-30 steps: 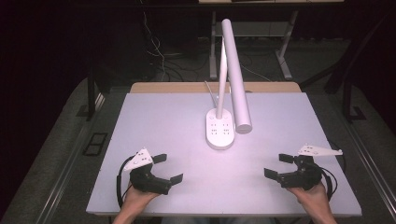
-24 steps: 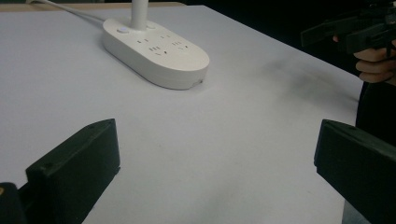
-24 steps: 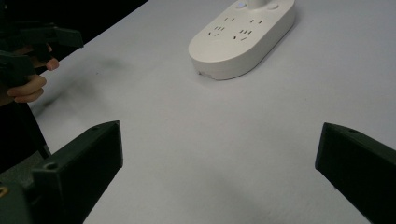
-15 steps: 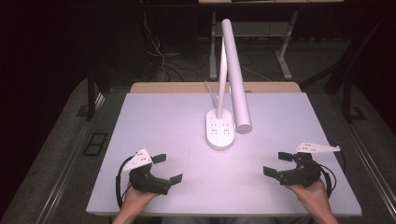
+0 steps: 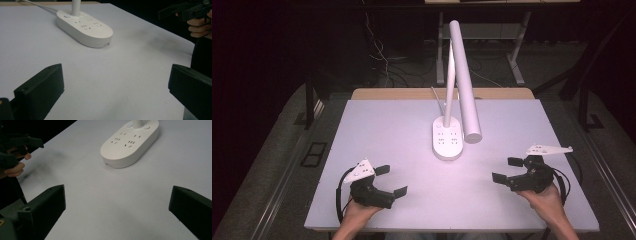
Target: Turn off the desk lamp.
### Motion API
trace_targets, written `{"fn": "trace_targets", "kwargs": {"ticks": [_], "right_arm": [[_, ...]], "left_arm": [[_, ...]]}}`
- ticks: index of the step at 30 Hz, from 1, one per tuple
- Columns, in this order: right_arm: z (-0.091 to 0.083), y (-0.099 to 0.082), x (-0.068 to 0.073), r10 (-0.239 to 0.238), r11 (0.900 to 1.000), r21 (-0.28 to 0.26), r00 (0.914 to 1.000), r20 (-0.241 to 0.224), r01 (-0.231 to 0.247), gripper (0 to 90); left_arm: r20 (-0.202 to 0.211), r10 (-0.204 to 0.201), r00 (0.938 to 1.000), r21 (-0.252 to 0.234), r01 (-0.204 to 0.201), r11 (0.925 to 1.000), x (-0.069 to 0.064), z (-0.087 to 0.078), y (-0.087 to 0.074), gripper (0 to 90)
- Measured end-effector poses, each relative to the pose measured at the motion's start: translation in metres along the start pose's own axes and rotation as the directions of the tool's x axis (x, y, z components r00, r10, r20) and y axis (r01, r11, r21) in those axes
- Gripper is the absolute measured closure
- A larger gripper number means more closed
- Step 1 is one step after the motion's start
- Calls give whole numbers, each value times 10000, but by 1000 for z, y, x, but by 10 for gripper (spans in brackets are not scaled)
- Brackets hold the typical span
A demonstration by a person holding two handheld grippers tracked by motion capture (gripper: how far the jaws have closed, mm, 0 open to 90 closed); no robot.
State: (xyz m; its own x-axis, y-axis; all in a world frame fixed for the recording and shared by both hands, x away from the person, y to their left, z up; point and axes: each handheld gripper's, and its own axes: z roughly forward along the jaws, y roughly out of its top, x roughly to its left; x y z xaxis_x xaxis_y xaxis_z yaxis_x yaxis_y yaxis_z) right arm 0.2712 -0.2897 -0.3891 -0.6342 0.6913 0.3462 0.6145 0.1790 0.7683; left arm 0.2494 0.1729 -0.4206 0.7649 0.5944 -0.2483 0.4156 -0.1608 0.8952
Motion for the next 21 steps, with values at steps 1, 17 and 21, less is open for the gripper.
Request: {"fn": "trace_targets", "kwargs": {"ticks": [1,17,21], "right_arm": [[1,2,0,-26,10000,5,10000,-3,26,7],[13,39,4,-450,9985,304,9989,-129,453,7],[19,48,4,-625,9973,387,9980,-75,628,7]], "left_arm": [[-2,-1,10000,-2,1,10000,0,0,0,0],[-20,-47,10000,-14,47,10000,1,0,0,0],[-39,-67,10000,-24,67,10000,1,-1,0,0]]}}
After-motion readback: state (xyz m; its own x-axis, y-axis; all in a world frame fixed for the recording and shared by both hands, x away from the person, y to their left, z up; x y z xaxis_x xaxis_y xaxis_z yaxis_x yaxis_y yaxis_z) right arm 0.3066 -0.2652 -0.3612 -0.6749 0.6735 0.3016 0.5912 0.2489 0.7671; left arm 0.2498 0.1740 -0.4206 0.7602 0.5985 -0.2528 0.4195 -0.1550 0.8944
